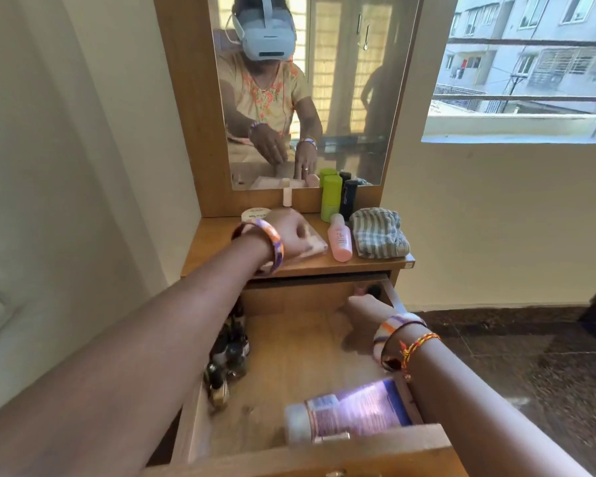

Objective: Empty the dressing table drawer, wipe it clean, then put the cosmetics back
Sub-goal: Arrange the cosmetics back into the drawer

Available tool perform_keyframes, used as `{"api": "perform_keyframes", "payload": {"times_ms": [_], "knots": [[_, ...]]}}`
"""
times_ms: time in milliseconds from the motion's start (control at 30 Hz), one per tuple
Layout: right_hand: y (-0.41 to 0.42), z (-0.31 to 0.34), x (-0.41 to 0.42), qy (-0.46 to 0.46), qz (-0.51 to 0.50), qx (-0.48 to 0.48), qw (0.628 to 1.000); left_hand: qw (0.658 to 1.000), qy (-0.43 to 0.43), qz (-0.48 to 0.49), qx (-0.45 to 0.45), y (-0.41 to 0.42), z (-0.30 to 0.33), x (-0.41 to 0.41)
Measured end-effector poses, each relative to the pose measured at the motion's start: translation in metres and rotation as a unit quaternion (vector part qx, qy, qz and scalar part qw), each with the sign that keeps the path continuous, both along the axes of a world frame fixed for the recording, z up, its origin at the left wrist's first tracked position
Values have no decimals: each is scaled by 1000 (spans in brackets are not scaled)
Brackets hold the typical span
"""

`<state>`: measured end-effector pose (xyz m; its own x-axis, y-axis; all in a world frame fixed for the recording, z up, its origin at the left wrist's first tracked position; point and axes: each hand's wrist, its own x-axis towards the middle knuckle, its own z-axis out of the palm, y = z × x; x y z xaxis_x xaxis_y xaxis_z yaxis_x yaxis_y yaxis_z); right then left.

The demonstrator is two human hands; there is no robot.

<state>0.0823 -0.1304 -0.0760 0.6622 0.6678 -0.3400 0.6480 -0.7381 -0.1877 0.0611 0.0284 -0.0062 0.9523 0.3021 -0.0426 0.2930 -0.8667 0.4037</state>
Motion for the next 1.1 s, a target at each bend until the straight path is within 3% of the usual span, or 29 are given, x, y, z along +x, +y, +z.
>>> {"api": "perform_keyframes", "payload": {"times_ms": [67, 133, 267, 333, 600, 767, 900, 1100], "knots": [[13, 11, 12, -18, -6, 77, 997, 991, -114, 74, 4, 18, 15, 22], [26, 23, 25, -17, -19, 167, 986, 978, -161, 132, -11, 34, 16, 45], [43, 33, 51, -28, -76, 364, 928, 977, -138, 159, 19, 49, 8, 87], [47, 33, 62, -9, -100, 410, 907, 976, -128, 168, 49, 52, 2, 103], [39, 19, 57, -9, -94, 475, 875, 948, -238, 207, 27, 61, -8, 109], [29, 32, 36, -6, -121, 558, 821, 927, -315, 113, -170, 54, 30, 57], [26, 47, 12, 78, -174, 603, 774, 915, -295, 20, -275, 32, 39, 1], [27, 47, -29, 122, -135, 599, 780, 900, -285, -10, -331, 0, 29, -64]]}}
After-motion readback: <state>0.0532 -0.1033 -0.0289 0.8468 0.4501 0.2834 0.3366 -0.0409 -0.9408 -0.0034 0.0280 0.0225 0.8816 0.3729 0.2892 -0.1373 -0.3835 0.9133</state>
